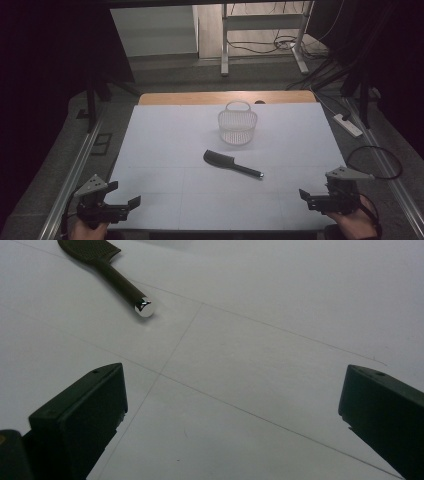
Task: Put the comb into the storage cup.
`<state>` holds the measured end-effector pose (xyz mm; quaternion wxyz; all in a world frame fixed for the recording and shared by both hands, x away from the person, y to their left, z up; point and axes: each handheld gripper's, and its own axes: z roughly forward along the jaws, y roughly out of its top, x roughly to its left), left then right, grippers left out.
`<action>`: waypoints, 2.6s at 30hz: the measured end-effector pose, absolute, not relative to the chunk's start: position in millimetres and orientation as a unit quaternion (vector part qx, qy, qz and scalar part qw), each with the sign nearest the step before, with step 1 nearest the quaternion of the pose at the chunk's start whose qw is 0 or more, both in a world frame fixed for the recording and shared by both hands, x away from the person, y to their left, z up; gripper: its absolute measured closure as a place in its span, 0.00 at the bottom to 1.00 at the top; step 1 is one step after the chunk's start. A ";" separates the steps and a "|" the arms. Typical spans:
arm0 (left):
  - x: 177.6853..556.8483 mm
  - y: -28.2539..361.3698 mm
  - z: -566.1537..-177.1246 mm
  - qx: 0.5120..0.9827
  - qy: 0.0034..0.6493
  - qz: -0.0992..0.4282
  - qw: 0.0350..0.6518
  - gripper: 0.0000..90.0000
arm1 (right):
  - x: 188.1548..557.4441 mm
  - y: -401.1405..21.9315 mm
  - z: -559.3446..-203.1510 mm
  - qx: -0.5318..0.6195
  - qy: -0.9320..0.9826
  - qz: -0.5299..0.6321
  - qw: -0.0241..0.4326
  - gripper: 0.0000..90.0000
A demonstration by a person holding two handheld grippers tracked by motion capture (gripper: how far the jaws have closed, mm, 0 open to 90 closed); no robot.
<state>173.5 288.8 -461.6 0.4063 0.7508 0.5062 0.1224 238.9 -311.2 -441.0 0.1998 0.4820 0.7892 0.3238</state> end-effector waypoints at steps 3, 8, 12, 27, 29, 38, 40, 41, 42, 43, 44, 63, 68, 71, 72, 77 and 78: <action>172.5 290.3 -461.7 0.748 0.508 0.120 0.410 0.00 | 238.8 -309.8 -440.9 0.478 0.791 0.323 0.202 0.00; 172.5 291.4 -461.9 0.744 0.511 0.117 0.415 0.00 | 239.6 -309.3 -441.3 0.478 0.793 0.320 0.200 0.00; 172.8 291.6 -462.0 0.744 0.511 0.117 0.415 0.00 | 240.2 -310.7 -441.4 0.481 0.791 0.322 0.196 0.00; 172.5 292.9 -462.2 0.743 0.509 0.113 0.420 0.00 | 239.4 -304.3 -442.2 0.456 0.811 0.309 0.197 0.00; 172.6 293.3 -462.3 0.742 0.509 0.111 0.422 0.00 | 238.5 -304.0 -441.7 0.451 0.812 0.312 0.200 0.00; 172.7 294.1 -462.5 0.740 0.511 0.110 0.423 0.00 | 242.5 -301.9 -438.6 0.439 0.818 0.315 0.196 0.00; 172.9 294.3 -462.6 0.739 0.512 0.109 0.424 0.00 | 244.2 -302.0 -438.5 0.439 0.818 0.318 0.193 0.00; 172.9 294.3 -462.6 0.739 0.512 0.109 0.424 0.00 | 244.2 -302.0 -438.5 0.439 0.818 0.318 0.193 0.00; 173.0 294.4 -462.6 0.739 0.512 0.108 0.424 0.00 | 245.7 -301.8 -439.1 0.438 0.819 0.319 0.189 0.00; 173.0 294.4 -462.6 0.739 0.512 0.108 0.424 0.00 | 246.3 -301.5 -439.5 0.437 0.820 0.319 0.186 0.00; 173.1 294.6 -462.7 0.739 0.512 0.108 0.424 0.00 | 247.0 -301.2 -439.8 0.434 0.822 0.320 0.183 0.00; 173.2 295.1 -462.9 0.738 0.513 0.107 0.425 0.00 | 263.9 -288.8 -437.8 0.407 0.836 0.333 0.159 0.00; 173.3 295.3 -462.9 0.738 0.514 0.106 0.425 0.00 | 268.1 -284.7 -436.6 0.398 0.842 0.326 0.163 0.00; 173.3 295.4 -463.0 0.737 0.514 0.106 0.426 0.00 | 269.5 -282.6 -436.3 0.398 0.843 0.323 0.164 0.00; 173.3 295.6 -463.0 0.737 0.514 0.106 0.426 0.00 | 270.9 -280.7 -436.3 0.396 0.845 0.321 0.163 0.00; 173.4 296.0 -463.2 0.735 0.515 0.104 0.428 0.00 | 274.7 -277.0 -436.8 0.395 0.847 0.318 0.160 0.00; 173.4 296.0 -463.2 0.735 0.515 0.104 0.428 0.00 | 274.7 -277.0 -436.8 0.395 0.847 0.318 0.160 0.00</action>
